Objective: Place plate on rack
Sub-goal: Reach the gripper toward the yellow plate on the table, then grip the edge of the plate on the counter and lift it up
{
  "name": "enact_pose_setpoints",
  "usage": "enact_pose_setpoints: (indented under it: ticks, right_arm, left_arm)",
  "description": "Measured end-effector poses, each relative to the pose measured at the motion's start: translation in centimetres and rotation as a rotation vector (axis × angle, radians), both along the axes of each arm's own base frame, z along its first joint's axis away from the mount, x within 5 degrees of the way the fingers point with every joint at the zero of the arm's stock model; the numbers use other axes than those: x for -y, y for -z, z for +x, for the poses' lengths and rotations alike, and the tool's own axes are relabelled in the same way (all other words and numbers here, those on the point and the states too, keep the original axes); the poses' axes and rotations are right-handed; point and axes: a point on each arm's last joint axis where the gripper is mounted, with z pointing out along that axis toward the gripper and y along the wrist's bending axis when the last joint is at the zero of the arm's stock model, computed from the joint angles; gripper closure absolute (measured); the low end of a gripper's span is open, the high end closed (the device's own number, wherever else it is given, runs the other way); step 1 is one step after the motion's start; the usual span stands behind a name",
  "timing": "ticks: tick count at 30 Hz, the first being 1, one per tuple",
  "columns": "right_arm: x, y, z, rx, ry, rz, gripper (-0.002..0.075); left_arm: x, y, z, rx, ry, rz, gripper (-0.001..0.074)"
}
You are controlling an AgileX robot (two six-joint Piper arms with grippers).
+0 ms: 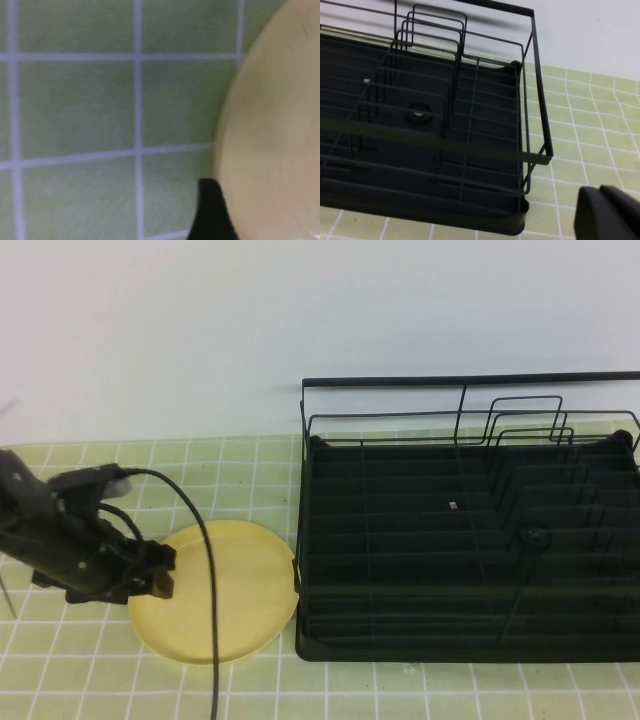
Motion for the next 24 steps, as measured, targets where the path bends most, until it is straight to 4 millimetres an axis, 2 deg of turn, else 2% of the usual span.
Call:
enact_pose_setpoints:
  ticks: [5,11,14,20,24]
  right_arm:
    - [0.00,0.00,0.00,0.000,0.000,0.000,0.0729]
    - [0.00,0.02,0.03,-0.002,0.000,0.000,0.0729]
    - [0.00,0.03,0.05,-0.004,0.000,0.000,0.0729]
    - [0.00,0.03,0.05,-0.004,0.000,0.000,0.0729]
    - [0.00,0.03,0.05,-0.004,0.000,0.000,0.0729]
  left_arm:
    - [0.39,1.00,0.40,-0.005,-0.024,0.002,0.0315]
    - [0.36,0.87,0.66,0.009,-0.027,0.005,0.0332]
    - [0.34,0.85,0.72,0.015,-0.031,0.006,0.0400]
    - [0.30,0.84,0.77,0.021,-0.031,0.010,0.0584]
    - [0.18,0.90,0.72,0.022,-0.009,0.034,0.0640]
